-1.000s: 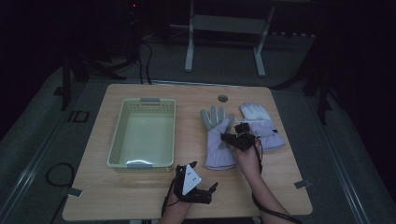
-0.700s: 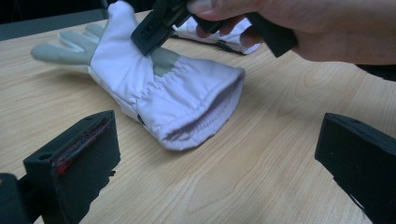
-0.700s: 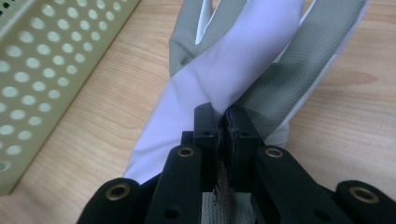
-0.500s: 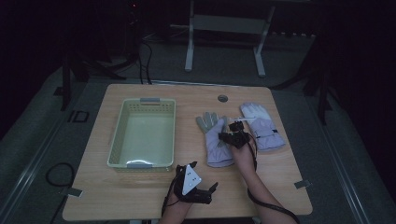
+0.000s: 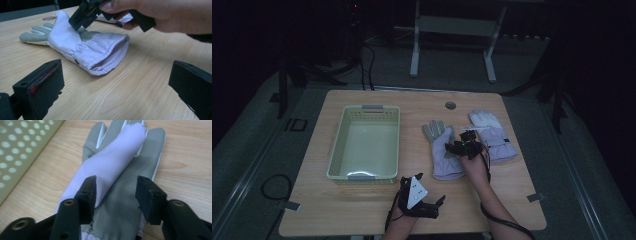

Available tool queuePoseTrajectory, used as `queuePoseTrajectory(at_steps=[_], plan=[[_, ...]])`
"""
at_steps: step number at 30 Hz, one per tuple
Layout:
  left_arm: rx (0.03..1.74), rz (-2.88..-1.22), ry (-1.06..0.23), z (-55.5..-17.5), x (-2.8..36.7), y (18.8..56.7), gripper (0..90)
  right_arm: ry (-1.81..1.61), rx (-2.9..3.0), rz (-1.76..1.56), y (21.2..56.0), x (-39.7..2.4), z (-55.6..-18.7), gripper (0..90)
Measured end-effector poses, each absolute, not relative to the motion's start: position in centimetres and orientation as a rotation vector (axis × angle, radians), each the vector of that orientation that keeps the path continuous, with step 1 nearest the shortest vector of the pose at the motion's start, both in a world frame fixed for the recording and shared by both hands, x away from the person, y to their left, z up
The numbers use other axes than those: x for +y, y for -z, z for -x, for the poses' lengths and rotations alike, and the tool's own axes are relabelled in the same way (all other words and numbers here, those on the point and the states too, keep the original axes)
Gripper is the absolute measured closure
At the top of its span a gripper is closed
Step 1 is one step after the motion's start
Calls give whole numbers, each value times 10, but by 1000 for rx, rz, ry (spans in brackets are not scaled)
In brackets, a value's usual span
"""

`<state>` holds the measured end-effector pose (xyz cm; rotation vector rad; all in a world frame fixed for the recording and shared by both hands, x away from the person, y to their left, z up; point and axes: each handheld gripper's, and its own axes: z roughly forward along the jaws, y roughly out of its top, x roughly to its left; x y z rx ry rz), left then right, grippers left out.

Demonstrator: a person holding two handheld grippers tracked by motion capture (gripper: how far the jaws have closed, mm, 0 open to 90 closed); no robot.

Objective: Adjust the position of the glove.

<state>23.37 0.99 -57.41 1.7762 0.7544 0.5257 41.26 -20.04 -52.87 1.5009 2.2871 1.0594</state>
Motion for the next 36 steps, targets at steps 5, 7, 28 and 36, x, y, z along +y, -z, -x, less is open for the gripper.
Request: queuePoseTrajectory(at_steps=[5,7,28,36], plan=[[754,-1776,-525,-234,10,574,3,-1065,2296,-1464,519,-208,-412,495],[755,-1776,-525,-234,10,574,3,-1074,2287,-1457,515,-212,-411,488],[758,-1775,-527,-234,9,574,3,-1088,2175,-1377,485,-280,-415,484],[763,-1776,-525,-234,9,574,3,-966,2105,-1376,482,-315,-423,483]])
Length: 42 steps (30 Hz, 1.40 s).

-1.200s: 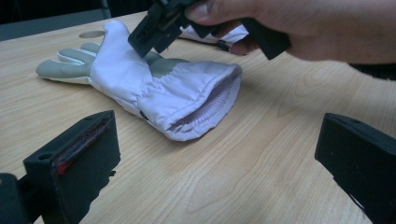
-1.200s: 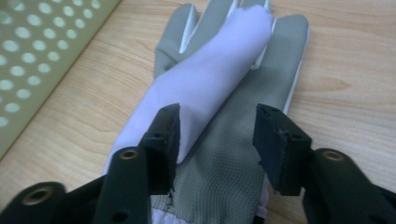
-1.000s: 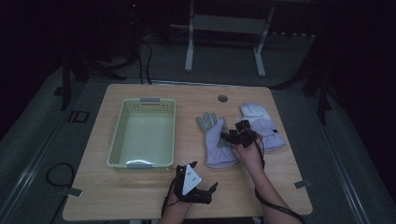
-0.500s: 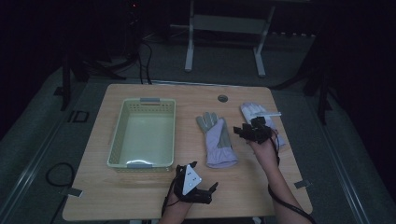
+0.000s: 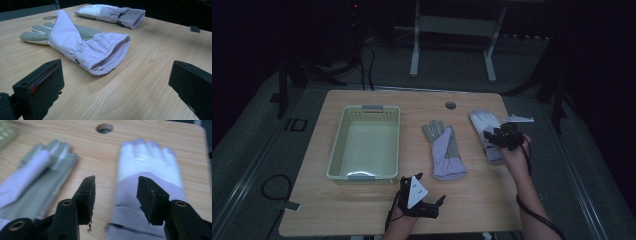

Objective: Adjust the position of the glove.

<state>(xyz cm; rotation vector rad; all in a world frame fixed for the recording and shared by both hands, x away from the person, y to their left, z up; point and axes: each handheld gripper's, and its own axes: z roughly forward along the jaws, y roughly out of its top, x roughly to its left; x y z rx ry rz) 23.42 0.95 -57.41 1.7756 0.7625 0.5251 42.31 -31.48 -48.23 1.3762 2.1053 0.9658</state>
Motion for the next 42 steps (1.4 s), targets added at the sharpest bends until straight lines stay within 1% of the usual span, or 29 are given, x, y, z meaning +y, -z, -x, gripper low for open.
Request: queuePoseTrajectory(at_steps=[3,8,9,11,16,21,27,33,36,39,40,41,42], plan=[[762,-1776,-525,-234,10,574,3,-946,2073,-1409,482,-337,-430,483],[765,-1776,-525,-234,10,574,3,-960,2063,-1446,482,-351,-437,466],[765,-1776,-526,-234,10,574,3,-963,2054,-1483,483,-358,-445,448],[766,-1776,-527,-234,10,574,3,-948,2057,-1495,484,-362,-450,448],[768,-1774,-524,-234,10,574,3,-940,2086,-1509,488,-364,-463,448],[763,-1776,-527,-234,10,574,3,-921,2112,-1585,502,-362,-475,448],[769,-1771,-521,-234,10,574,3,-924,2150,-1593,513,-357,-485,450],[768,-1771,-518,-234,10,574,3,-896,2167,-1627,529,-356,-490,490],[769,-1771,-517,-235,10,574,3,-888,2175,-1620,532,-356,-490,509],[768,-1772,-520,-234,10,574,3,-879,2185,-1610,534,-354,-489,579],[768,-1772,-520,-234,10,574,3,-879,2185,-1610,534,-354,-489,579],[767,-1773,-523,-234,10,574,3,-885,2180,-1607,534,-352,-487,624],[767,-1773,-523,-234,10,574,3,-892,2172,-1616,535,-353,-487,634]])
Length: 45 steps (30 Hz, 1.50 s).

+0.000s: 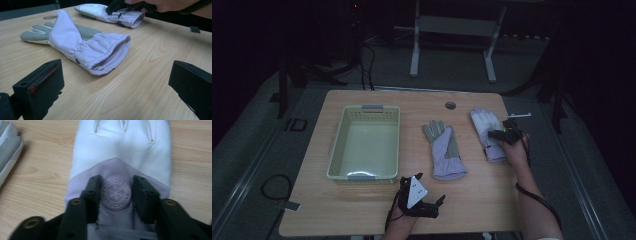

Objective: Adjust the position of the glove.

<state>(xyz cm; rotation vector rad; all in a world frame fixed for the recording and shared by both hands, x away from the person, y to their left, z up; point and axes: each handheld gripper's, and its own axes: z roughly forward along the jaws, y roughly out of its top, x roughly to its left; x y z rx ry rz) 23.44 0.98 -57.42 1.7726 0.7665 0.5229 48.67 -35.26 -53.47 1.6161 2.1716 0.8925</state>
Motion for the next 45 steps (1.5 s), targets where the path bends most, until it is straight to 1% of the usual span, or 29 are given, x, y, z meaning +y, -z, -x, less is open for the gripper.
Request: queuePoseTrajectory(at_steps=[2,3,5,6,7,14,15,18,19,20,21,24,27,31,39,42,45], plan=[[767,-1774,-523,-234,10,574,3,-910,2158,-1640,534,-354,-486,684],[770,-1772,-520,-235,10,574,3,-922,2143,-1666,533,-354,-486,724],[772,-1771,-518,-235,10,574,3,-929,2122,-1700,529,-355,-485,768],[772,-1771,-518,-235,10,574,3,-929,2122,-1700,529,-355,-485,768],[772,-1771,-516,-235,10,574,3,-919,2103,-1715,522,-354,-483,787],[771,-1772,-522,-235,10,574,3,-981,2083,-1740,499,-359,-474,801],[772,-1771,-523,-234,10,574,3,-987,2087,-1721,489,-359,-468,802],[771,-1774,-527,-234,10,574,3,-1000,2078,-1713,480,-359,-462,801],[770,-1775,-530,-234,9,574,3,-1015,2072,-1716,470,-360,-455,801],[770,-1775,-530,-234,9,574,3,-1015,2072,-1716,470,-360,-455,801],[770,-1776,-533,-234,9,574,3,-1026,2067,-1709,461,-360,-445,801],[771,-1776,-534,-234,9,574,3,-1026,2055,-1704,455,-359,-437,800],[769,-1777,-538,-234,9,574,3,-1013,2021,-1700,444,-357,-420,800],[773,-1776,-539,-234,9,574,3,-1003,2003,-1729,446,-353,-402,800],[754,-1780,-539,-233,9,574,3,-978,1982,-1763,457,-349,-379,797],[754,-1780,-540,-233,8,574,3,-978,1981,-1768,459,-349,-378,797],[761,-1777,-535,-233,9,574,3,-966,1989,-1769,467,-345,-373,796]])
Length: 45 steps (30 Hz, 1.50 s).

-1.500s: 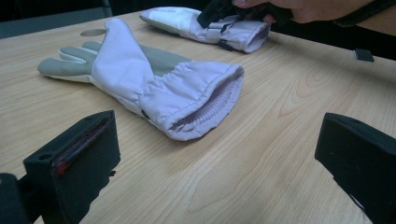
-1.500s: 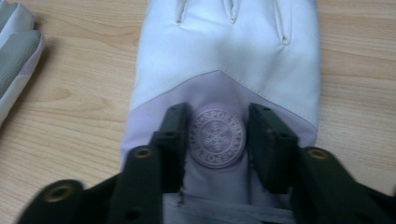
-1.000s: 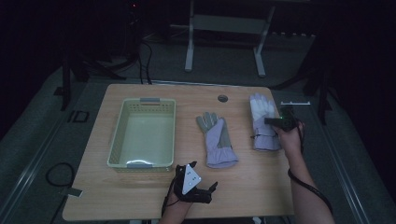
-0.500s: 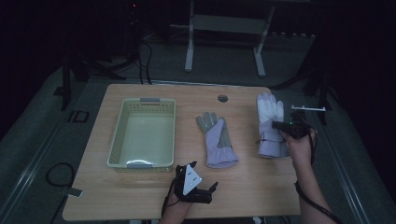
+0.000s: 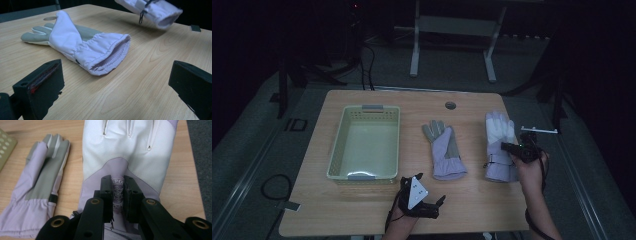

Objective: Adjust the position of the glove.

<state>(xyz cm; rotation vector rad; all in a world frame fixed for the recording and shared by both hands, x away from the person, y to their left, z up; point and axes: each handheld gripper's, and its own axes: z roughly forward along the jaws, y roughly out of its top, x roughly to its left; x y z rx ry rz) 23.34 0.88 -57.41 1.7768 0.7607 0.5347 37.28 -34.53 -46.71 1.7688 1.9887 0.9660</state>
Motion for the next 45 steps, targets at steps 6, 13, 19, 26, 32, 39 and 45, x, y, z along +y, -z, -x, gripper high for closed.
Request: queuePoseTrajectory(at_steps=[6,13,19,26,32,39,45], plan=[[760,-1779,-536,-233,9,574,3,-927,1997,-1796,487,-341,-377,795],[760,-1780,-537,-233,9,574,3,-874,2017,-1803,499,-333,-386,792],[758,-1779,-534,-233,9,574,3,-854,2028,-1820,511,-329,-394,782],[761,-1774,-531,-233,9,574,3,-815,2054,-1797,521,-323,-402,728],[761,-1775,-530,-234,9,574,3,-817,2073,-1786,522,-325,-403,680],[759,-1776,-531,-234,9,574,3,-838,2119,-1665,507,-336,-400,533],[761,-1775,-531,-234,9,574,3,-871,2190,-1624,502,-346,-398,474]])
